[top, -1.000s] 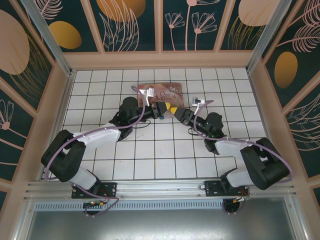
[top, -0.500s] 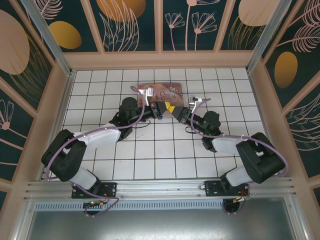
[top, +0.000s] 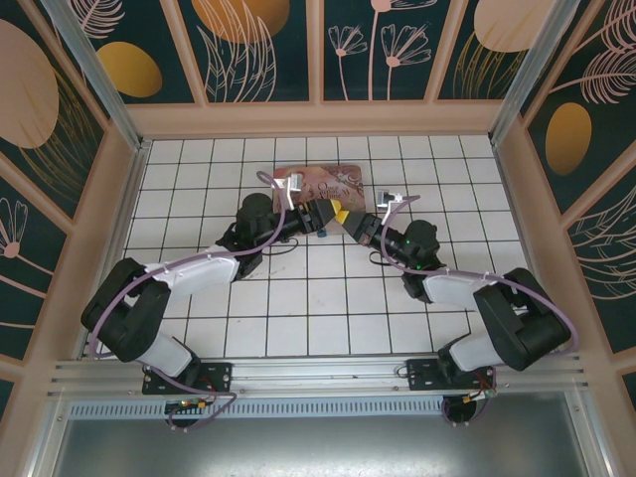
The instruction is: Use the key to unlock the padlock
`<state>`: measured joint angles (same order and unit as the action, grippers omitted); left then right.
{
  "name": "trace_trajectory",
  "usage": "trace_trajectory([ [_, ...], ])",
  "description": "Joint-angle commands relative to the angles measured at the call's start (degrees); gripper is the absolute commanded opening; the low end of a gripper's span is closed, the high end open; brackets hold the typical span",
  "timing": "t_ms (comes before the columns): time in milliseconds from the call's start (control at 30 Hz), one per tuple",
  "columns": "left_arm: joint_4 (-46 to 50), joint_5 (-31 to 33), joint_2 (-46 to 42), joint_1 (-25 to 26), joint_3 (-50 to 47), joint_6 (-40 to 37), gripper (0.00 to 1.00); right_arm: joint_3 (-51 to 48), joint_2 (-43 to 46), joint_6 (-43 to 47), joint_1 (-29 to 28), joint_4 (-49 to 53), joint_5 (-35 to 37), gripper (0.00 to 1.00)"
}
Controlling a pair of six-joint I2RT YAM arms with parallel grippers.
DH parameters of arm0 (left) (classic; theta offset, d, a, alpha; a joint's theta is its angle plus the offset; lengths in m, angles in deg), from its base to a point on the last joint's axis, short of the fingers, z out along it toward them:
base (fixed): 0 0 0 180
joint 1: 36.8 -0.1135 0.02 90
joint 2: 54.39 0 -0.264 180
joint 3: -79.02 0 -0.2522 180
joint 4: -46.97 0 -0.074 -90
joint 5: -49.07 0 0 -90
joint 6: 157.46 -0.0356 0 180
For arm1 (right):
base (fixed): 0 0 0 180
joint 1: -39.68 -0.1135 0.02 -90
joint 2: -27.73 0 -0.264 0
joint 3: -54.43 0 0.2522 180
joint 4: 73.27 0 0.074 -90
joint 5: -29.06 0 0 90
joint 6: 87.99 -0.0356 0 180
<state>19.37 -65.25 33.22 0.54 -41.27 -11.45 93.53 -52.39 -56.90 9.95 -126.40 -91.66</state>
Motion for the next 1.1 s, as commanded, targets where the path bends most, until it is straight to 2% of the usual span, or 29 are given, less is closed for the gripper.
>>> trace_trajectory([
  [0,3.4,3.7,-4.0,-1.7,0.1,3.5,0.69,-0.7,4.1,3.6,-0.4,3.5,1.4,0.00],
  [167,5.0,4.0,-6.5,-2.7,-0.2,9.0,0.72,0.0,6.4,5.9,-0.5,8.5,1.5,0.00],
  [300,1.8,3.3,-7.6,-2.7,-1.6,12.8,0.73,0.8,7.3,6.9,-0.5,11.2,1.8,0.00],
  [533,1.5,2.1,-7.3,-2.8,-2.0,11.6,0.71,1.7,7.1,6.7,-1.1,11.8,1.3,0.00],
  [800,0.7,-3.2,-4.4,-2.7,-1.6,8.1,0.60,3.7,5.5,6.0,-2.7,11.3,-0.4,0.00],
  [1067,-1.5,-4.9,-3.7,-2.8,-2.3,8.1,0.51,5.7,2.5,5.0,-4.1,9.9,-0.5,0.00],
])
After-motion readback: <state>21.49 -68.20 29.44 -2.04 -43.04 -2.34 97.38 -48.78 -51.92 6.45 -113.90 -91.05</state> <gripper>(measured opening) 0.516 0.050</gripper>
